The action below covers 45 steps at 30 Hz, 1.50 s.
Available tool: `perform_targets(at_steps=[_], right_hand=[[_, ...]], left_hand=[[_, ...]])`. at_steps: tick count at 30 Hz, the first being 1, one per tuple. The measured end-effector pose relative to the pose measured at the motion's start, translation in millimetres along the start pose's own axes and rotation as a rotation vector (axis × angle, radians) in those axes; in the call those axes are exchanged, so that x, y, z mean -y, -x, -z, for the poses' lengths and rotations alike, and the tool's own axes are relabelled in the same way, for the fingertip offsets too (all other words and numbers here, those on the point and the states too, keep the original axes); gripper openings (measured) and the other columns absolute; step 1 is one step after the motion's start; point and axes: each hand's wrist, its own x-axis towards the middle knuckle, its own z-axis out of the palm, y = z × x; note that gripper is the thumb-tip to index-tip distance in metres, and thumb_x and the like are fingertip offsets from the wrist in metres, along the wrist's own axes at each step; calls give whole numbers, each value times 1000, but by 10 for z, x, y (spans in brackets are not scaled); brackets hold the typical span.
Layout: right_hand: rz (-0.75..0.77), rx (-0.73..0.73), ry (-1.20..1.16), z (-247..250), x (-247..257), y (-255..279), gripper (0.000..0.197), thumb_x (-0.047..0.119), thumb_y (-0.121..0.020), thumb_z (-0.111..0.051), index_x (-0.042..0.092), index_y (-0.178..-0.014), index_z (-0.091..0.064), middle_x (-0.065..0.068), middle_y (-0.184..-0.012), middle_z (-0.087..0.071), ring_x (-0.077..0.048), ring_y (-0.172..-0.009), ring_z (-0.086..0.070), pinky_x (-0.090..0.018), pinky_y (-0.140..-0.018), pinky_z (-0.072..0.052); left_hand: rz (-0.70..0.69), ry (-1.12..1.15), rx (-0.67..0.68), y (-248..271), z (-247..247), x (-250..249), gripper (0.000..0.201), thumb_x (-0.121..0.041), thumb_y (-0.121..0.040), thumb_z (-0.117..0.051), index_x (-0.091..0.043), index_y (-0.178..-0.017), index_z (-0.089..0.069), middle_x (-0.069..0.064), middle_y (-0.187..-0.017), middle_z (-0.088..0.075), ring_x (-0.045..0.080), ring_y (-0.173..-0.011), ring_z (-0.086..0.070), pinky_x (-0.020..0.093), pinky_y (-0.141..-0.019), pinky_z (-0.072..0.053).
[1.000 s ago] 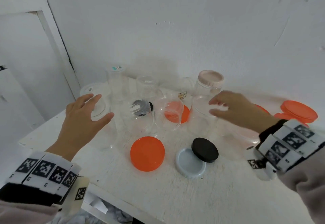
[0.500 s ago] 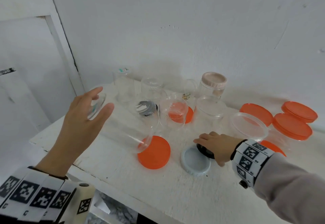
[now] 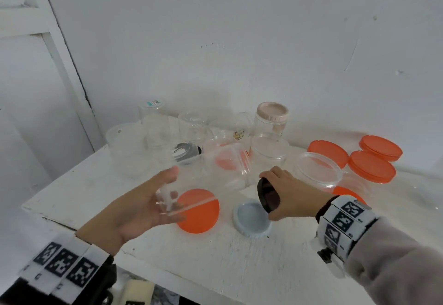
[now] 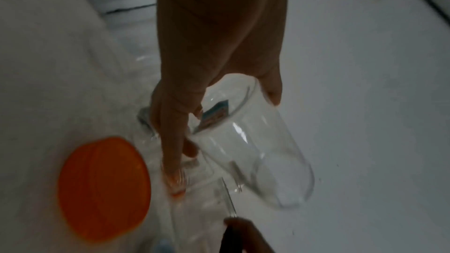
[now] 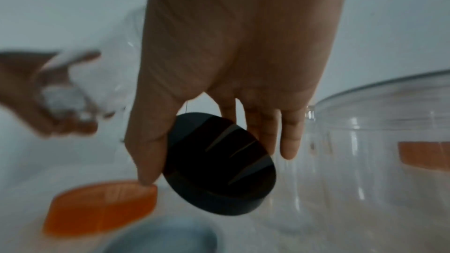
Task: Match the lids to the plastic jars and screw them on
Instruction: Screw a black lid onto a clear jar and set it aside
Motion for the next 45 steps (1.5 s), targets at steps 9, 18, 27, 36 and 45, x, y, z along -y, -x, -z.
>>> perform_targets(at_steps=[9, 18, 27, 36, 45], right_hand=[[-69, -255, -573, 520, -122, 648, 66, 57, -51, -78, 56, -109, -45, 15, -114, -49, 3, -97, -55, -19, -76, -53], [-149, -277, -673, 666, -284, 1086, 80, 63, -59, -71, 45, -132, -44, 24, -120, -55, 1, -94, -62, -31, -89, -52], [-149, -208, -551, 753, -285, 1292, 90, 68, -56, -71, 47, -137, -39, 38, -114, -50, 11, -104, -54, -22, -88, -46], [-140, -50, -268, 781, -261, 1251, 88, 52, -70, -76, 43, -144, -30, 26, -126, -39, -1, -121, -37, -20, -96, -34], [-124, 40, -140, 697, -183, 1059, 96, 58, -65, -74, 41, -146, -25, 22, -120, -35, -8, -114, -41, -24, -92, -42]], left_hand=[[89, 92, 244, -180, -410, 251, 70, -40, -62, -83, 7, -106, -56, 34, -100, -64, 41, -93, -67, 40, -81, -58], [-5, -772, 419, -350, -1076, 471, 94, -33, -48, -90, -32, -131, -45, -3, -119, -54, 11, -111, -55, 27, -92, -46], [-127, -1055, 518, -547, -1671, 902, 94, -29, -60, -89, -33, -134, -31, -7, -135, -43, 8, -123, -40, 24, -97, -37], [-248, -1212, 533, -664, -1827, 986, 100, -24, -62, -88, -24, -142, -28, -2, -140, -43, 15, -129, -42, 35, -105, -40], [-324, -1040, 564, -666, -1817, 955, 93, -25, -70, -84, -37, -141, -24, -19, -130, -46, -8, -119, -43, 16, -100, -40]])
